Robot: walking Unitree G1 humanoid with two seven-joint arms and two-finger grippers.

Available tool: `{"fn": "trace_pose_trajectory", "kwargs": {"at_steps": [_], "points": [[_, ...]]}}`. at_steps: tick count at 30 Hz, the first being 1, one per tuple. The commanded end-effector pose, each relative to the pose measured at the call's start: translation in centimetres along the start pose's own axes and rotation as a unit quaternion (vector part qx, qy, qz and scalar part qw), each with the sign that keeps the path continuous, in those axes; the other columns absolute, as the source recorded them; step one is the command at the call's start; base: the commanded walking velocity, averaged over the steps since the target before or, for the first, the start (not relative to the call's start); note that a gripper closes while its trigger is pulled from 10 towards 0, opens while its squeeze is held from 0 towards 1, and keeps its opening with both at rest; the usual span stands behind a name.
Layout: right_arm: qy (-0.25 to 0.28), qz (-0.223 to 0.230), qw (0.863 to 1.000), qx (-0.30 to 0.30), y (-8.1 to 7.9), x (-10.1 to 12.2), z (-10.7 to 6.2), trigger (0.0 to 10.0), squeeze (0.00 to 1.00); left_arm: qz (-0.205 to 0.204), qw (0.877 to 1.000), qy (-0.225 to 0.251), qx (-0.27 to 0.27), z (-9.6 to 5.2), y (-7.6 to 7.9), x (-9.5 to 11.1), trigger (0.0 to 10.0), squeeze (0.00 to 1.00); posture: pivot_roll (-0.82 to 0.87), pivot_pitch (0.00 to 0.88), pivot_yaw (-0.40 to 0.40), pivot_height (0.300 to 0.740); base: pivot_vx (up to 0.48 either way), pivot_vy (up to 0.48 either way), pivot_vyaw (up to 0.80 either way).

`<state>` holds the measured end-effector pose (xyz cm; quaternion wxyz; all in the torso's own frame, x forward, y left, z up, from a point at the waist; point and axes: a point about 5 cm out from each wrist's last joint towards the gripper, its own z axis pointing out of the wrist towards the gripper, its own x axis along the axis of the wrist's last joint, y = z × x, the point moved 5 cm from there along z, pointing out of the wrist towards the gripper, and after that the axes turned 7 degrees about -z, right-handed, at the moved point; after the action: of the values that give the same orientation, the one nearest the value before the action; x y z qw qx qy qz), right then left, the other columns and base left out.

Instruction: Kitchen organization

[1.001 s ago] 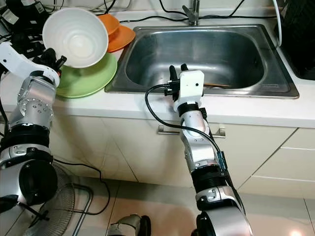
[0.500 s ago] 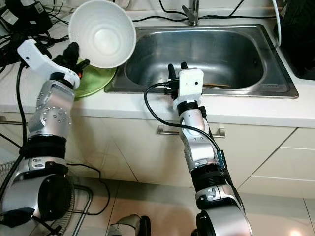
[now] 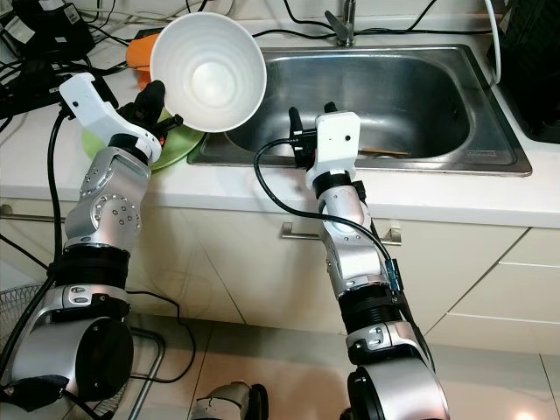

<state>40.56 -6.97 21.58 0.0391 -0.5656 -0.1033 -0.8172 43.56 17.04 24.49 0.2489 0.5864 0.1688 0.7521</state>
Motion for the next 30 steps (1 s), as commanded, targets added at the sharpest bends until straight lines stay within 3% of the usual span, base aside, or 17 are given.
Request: {"fn": "trace_pose_trajectory", "kwargs": {"at_steps": [1, 8, 20, 30], "points": [[0.003, 0.031, 1.0, 0.007, -0.5, 0.8, 0.5, 10.0, 0.0, 0.015, 0.999, 0.029, -0.019, -0.1, 0.6, 1.6, 10.0, 0.0, 0.16, 0.032, 0.11, 0.74, 0.0, 0.0, 0.0], [-0.016, 0.109, 0.994, 0.008, -0.8, 0.5, 0.7, 10.0, 0.0, 0.018, 0.999, 0.024, -0.026, -0.1, 0.9, 1.3, 10.0, 0.0, 0.15, 0.033, 0.112, 0.74, 0.0, 0.0, 0.0], [-0.04, 0.247, 0.968, 0.009, -1.2, 0.5, 0.7, 10.0, 0.0, 0.032, 0.998, -0.002, -0.058, -0.4, 1.8, -0.1, 10.0, 0.0, 0.16, 0.033, 0.111, 0.74, 0.0, 0.0, 0.0], [-0.049, 0.271, 0.961, 0.012, -1.2, 0.4, 0.8, 10.0, 0.0, 0.017, 0.995, -0.021, -0.091, -0.6, 3.0, -0.7, 10.0, 0.0, 0.16, 0.037, 0.113, 0.74, 0.0, 0.0, 0.0]]}}
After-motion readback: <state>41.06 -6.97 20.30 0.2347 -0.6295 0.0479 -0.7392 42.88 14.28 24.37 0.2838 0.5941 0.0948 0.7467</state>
